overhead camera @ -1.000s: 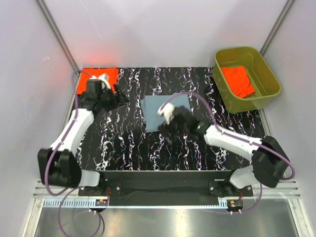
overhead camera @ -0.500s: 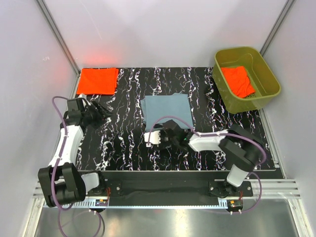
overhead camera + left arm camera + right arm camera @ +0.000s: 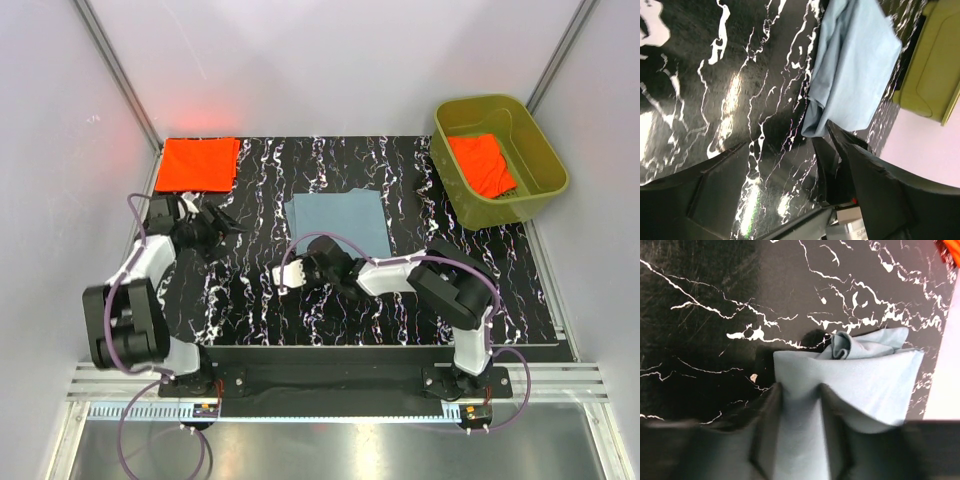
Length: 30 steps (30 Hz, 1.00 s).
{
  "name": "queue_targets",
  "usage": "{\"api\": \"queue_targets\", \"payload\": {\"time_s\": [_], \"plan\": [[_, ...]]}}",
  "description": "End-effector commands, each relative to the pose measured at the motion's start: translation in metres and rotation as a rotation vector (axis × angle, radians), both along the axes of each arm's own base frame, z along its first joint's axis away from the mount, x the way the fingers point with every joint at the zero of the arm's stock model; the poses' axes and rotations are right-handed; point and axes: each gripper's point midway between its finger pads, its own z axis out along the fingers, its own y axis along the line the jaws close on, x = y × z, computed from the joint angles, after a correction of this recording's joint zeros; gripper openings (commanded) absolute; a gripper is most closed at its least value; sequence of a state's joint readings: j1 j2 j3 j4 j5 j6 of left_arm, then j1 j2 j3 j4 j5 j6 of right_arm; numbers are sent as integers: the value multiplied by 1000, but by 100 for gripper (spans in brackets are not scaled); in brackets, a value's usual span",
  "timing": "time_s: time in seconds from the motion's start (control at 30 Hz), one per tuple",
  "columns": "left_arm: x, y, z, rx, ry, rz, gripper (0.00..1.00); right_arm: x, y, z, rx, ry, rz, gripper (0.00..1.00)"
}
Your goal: Fold and stack the t-shirts
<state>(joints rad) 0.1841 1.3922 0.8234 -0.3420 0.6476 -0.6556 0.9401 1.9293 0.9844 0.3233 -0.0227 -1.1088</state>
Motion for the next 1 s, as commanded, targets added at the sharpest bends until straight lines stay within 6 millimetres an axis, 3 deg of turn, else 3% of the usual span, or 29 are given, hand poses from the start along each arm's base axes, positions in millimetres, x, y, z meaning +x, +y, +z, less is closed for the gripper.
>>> {"api": "queue_targets", "payload": {"time_s": [0.0,0.03,0.07,0.1,0.23,0.4,0.6,0.93,0.97], "plan": [[24,-17,8,-74,-39,-93,87,4,15,16,33,-23,13,36],[31,-27,9,-72,-47,-121,88,4,16,22,41,-30,13,32],[35,-31,5,-74,-43,-128,88,6,15,25,45,-35,7,20],[40,-36,-4,-99,-10,-117,88,7,16,28,47,-37,4,15],[70,-65,-8,-137,-76,-124,92,15,14,52,73,-62,-17,1],[102,-102,-23,-145,-48,-126,94,26,2,76,109,-56,-47,0],[126,-135,-19,-210,-67,-109,99,34,-4,110,181,-41,-68,0],[138,-153,-49,-219,63,-54,99,46,-7,138,255,-41,-88,0],[140,-155,-60,-220,86,-55,98,48,-8,140,262,-38,-95,0]]}}
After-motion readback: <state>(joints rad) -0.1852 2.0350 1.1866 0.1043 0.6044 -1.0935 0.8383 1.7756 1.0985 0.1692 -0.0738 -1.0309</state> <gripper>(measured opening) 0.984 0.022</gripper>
